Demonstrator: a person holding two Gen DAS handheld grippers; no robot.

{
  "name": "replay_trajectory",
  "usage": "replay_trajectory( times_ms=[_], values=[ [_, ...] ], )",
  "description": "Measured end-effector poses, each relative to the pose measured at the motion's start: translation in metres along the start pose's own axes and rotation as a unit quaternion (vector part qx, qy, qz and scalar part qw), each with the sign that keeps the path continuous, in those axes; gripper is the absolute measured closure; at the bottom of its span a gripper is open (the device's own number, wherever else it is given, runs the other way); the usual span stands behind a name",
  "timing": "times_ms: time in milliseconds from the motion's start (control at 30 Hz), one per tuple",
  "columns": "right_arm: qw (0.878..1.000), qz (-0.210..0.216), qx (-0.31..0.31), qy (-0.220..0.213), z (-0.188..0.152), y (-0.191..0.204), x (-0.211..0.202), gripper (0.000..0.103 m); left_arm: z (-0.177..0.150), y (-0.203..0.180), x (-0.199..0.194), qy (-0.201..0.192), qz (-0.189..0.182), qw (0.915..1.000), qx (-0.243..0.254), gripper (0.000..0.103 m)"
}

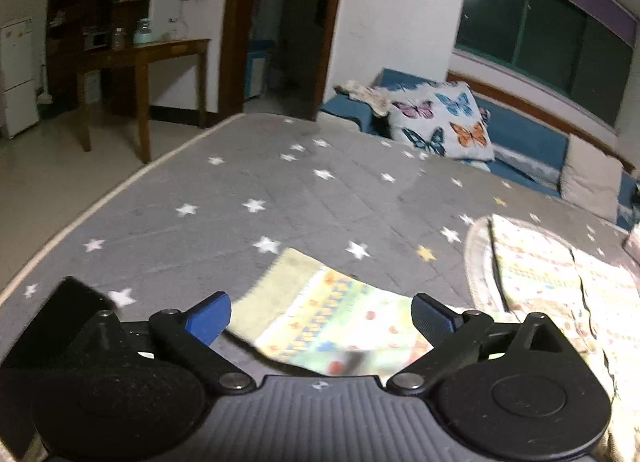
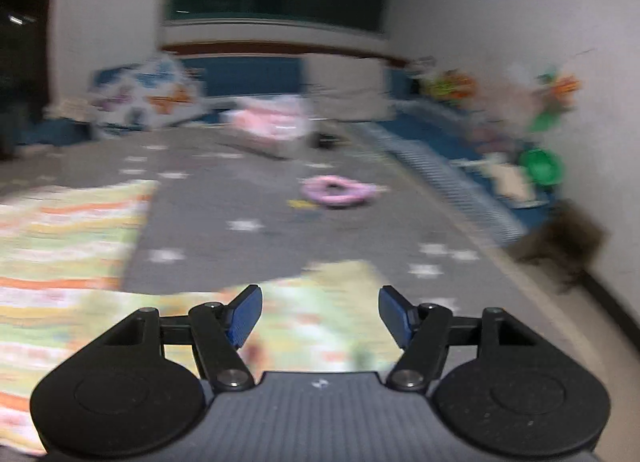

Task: Fold clothes
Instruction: 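Lay the shirt flat on the table with both grippers and release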

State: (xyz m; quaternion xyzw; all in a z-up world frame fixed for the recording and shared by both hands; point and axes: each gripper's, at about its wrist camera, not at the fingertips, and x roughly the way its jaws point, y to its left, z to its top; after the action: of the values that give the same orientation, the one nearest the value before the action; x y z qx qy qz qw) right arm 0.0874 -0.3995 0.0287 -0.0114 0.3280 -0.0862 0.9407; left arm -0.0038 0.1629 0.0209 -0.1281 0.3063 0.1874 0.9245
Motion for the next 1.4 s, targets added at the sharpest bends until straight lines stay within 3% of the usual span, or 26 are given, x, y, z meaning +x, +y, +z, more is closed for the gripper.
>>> replay_trajectory(
  times_ms=[67, 233, 367, 433, 800, 967, 1167, 1333, 1367, 1400],
  values=[
    [0.998, 0.054, 0.001, 0.015, 0.004, 0.014, 0.002, 0.039, -0.002, -0.011, 0.006, 0.005, -0.006, 0.9999, 0.014, 0.005],
    [0.989, 0.139, -0.003, 0.05, 0.018, 0.053, 0.022, 0.05, -0.006, -0.023, 0.026, 0.018, -0.006, 0.999, 0.04, 0.008],
    [0.985, 0.16, -0.001, 0.068, 0.028, 0.076, 0.048, 0.061, -0.008, -0.016, 0.044, 0.036, 0.007, 0.9986, 0.038, 0.016],
    [0.984, 0.162, 0.006, 0.08, 0.034, 0.082, 0.065, 0.066, -0.009, -0.012, 0.049, 0.034, 0.014, 0.9986, 0.039, 0.025],
    [0.981, 0.171, 0.013, 0.087, 0.059, 0.111, 0.117, 0.098, 0.001, 0.008, 0.063, 0.02, 0.056, 0.9968, 0.054, 0.049],
    [0.982, 0.171, 0.009, 0.083, 0.065, 0.124, 0.127, 0.099, 0.006, 0.019, 0.07, 0.013, 0.084, 0.9955, 0.042, 0.053],
    [0.981, 0.174, -0.001, 0.082, 0.073, 0.135, 0.134, 0.098, 0.015, 0.033, 0.076, 0.017, 0.077, 0.9967, 0.017, 0.052],
    [0.98, 0.181, -0.028, 0.076, 0.074, 0.13, 0.106, 0.092, 0.018, 0.035, 0.072, 0.022, 0.075, 0.9969, 0.01, 0.052],
    [0.979, 0.184, -0.041, 0.075, 0.073, 0.13, 0.098, 0.089, 0.018, 0.034, 0.068, 0.022, 0.074, 0.997, 0.008, 0.052],
    [0.978, 0.187, -0.055, 0.074, 0.071, 0.13, 0.089, 0.08, 0.017, 0.034, 0.064, 0.021, 0.072, 0.9972, 0.006, 0.051]
  ],
)
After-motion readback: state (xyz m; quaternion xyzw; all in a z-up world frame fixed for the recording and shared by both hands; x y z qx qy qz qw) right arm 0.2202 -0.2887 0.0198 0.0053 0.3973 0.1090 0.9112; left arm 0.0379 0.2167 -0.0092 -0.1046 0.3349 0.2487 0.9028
